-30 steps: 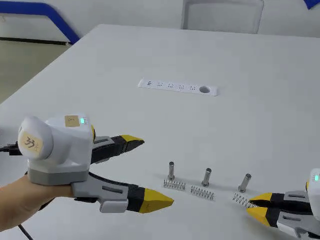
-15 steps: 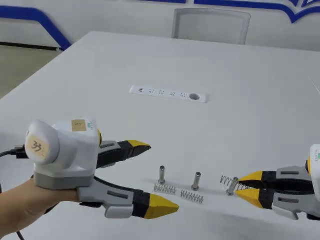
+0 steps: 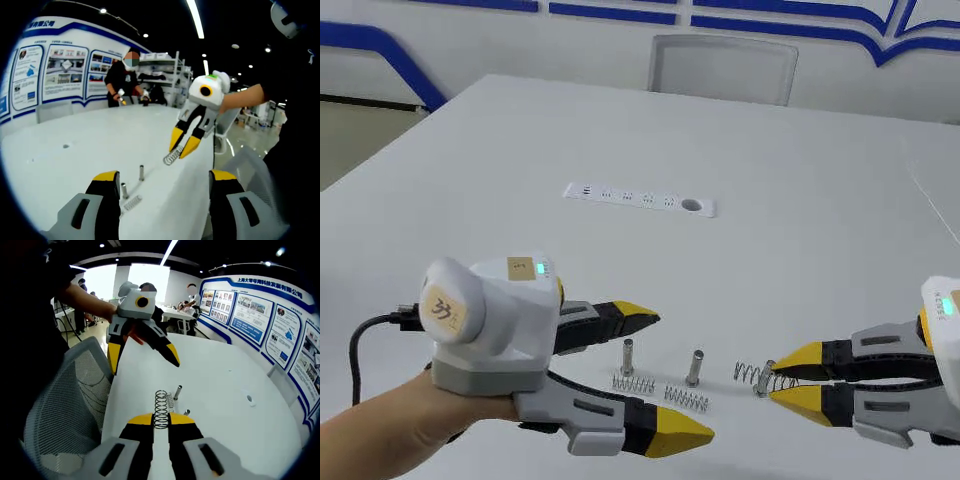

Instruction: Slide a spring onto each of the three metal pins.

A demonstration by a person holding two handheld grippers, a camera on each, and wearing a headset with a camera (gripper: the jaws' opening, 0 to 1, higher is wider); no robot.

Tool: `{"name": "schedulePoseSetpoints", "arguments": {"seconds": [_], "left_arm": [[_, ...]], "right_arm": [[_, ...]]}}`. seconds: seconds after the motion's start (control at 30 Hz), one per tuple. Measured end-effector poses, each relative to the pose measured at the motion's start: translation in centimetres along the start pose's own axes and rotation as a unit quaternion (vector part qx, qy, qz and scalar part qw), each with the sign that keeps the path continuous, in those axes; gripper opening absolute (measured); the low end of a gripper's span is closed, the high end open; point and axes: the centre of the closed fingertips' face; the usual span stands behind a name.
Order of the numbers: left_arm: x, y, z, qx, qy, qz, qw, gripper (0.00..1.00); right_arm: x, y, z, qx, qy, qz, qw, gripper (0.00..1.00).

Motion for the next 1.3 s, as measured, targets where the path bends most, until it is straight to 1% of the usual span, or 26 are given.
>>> {"name": "schedulePoseSetpoints", "arguments": {"seconds": [0.07,0.2,0.3,0.37,0.43,0.5,0.6,0.7,0.87,0.93,1.03,1.1,1.17,1.2,1.23,1.3], "left_arm": [[-0.1,-0.4,-0.3,-0.009,0.002,-0.004,1.0,0.69],[-0.2,-1.0,-0.7,-0.018,0.006,-0.012,0.9998,0.67],[0.0,-1.4,-0.7,-0.024,0.003,-0.018,0.9995,0.62],[0.0,-1.7,-0.7,-0.034,0.005,-0.021,0.9992,0.57],[-0.1,-2.3,-0.7,-0.048,0.008,-0.016,0.9987,0.51],[0.0,-2.6,-0.6,-0.053,0.005,-0.021,0.9984,0.47],[0.1,-2.7,-0.6,-0.054,0.005,-0.023,0.9982,0.44],[0.5,-2.7,-0.6,-0.056,-0.001,-0.023,0.9982,0.4],[0.6,-3.3,-0.6,-0.074,-0.001,-0.028,0.9969,0.25],[0.5,-3.4,-0.6,-0.077,0.002,-0.033,0.9965,0.2],[0.5,-3.4,-0.5,-0.077,0.0,-0.033,0.9965,0.19],[0.5,-3.3,-0.5,-0.076,0.0,-0.035,0.9965,0.16],[0.5,-3.5,-0.5,-0.081,0.001,-0.033,0.9961,0.15],[0.4,-3.7,-0.4,-0.086,0.004,-0.04,0.9955,0.13],[0.4,-3.8,-0.3,-0.089,0.006,-0.052,0.9946,0.13],[0.5,-3.9,-0.2,-0.087,0.004,-0.07,0.9937,0.12]], "right_arm": [[0.4,0.4,0.0,0.005,-0.001,0.003,1.0,0.11],[1.1,1.3,-0.2,0.018,-0.006,0.007,0.9998,0.11],[1.3,2.0,-0.5,0.028,-0.003,0.017,0.9995,0.11],[1.6,2.3,-0.7,0.035,-0.005,0.018,0.9992,0.11],[1.9,2.5,-0.9,0.037,-0.005,0.024,0.999,0.11],[2.2,2.7,-1.0,0.039,-0.006,0.026,0.9989,0.11],[2.5,2.9,-1.1,0.043,-0.006,0.033,0.9985,0.11],[2.7,3.0,-1.2,0.042,-0.008,0.035,0.9984,0.11],[3.1,3.2,-1.3,0.046,-0.01,0.042,0.998,0.11],[3.2,3.3,-1.3,0.048,-0.01,0.042,0.9979,0.11],[3.2,3.4,-1.4,0.052,-0.007,0.046,0.9976,0.11],[3.3,3.6,-1.4,0.055,-0.007,0.047,0.9973,0.11],[3.3,3.7,-1.4,0.058,-0.007,0.051,0.997,0.11],[3.4,4.0,-1.4,0.062,-0.007,0.055,0.9965,0.11],[3.4,4.1,-1.4,0.064,-0.007,0.056,0.9964,0.11],[3.5,4.1,-1.4,0.064,-0.008,0.057,0.9963,0.11]]}}
Point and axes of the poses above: the centre of the closed fingertips' face, and the gripper's own axes: z roughly backward along the fingers, y roughly to its left, x roughly out of its top, and after that the axes turned 3 degrees about -z, right-handed
